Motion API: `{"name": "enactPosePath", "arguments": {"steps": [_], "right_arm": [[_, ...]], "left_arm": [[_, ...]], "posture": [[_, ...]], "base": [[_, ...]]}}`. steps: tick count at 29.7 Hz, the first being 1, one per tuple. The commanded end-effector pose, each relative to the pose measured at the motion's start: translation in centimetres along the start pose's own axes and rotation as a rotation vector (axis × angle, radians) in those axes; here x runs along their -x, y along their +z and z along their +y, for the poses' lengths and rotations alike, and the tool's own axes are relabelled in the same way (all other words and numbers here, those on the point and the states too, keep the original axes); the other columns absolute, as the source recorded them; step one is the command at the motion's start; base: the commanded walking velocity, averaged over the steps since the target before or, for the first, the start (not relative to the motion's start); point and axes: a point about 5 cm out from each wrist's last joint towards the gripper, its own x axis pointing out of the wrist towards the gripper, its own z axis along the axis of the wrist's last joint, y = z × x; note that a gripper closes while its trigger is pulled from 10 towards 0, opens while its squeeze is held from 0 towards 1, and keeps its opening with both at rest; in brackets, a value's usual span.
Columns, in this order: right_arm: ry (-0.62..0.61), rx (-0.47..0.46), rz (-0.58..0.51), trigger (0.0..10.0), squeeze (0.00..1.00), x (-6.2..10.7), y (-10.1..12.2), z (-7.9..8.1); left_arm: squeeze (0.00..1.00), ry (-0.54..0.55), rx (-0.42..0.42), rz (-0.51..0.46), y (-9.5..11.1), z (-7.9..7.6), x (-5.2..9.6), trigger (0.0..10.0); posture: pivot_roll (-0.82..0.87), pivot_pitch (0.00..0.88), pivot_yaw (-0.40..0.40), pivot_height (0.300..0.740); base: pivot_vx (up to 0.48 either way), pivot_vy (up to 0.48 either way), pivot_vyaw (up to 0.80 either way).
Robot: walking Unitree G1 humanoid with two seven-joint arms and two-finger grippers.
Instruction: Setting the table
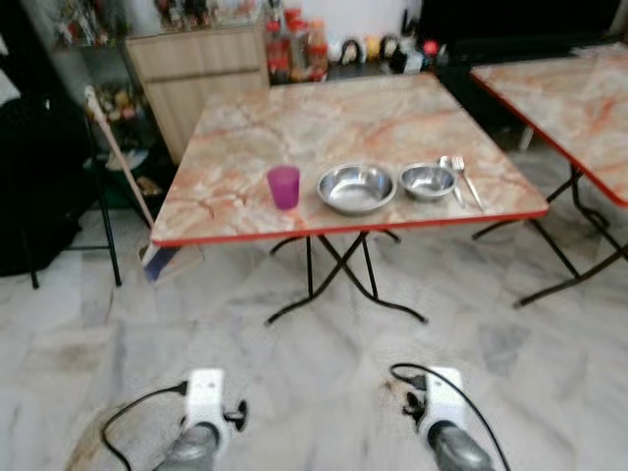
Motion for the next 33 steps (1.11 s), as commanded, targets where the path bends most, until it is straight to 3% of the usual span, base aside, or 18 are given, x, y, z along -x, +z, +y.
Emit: {"name": "enactPosePath", "arguments": {"steps": [1, 29, 33], "right_arm": [[0.032, -0.005, -0.008, 10.0, 0.00, -0.16, 0.25, 1.34], [0.046, 0.019, 0.011, 10.0, 0.00, -0.02, -0.33, 1.44], [0.047, 0.022, 0.012, 10.0, 0.00, -0.02, -0.33, 1.42]], "left_arm": [[0.00, 0.036, -0.011, -0.003, 0.17, 1.48, 0.11, 10.0], [0.00, -0.002, -0.049, 0.008, -0.19, 0.98, 0.16, 10.0], [0.00, 0.005, -0.066, 0.010, -0.33, 1.05, 0.22, 10.0]], "posture": [[0.03, 0.000, 0.046, 0.740], [0.02, 0.000, 0.054, 0.740], [0.02, 0.000, 0.052, 0.740]], "base": [[0.375, 0.000, 0.00], [0.374, 0.000, 0.00], [0.000, 0.000, 0.00]]}}
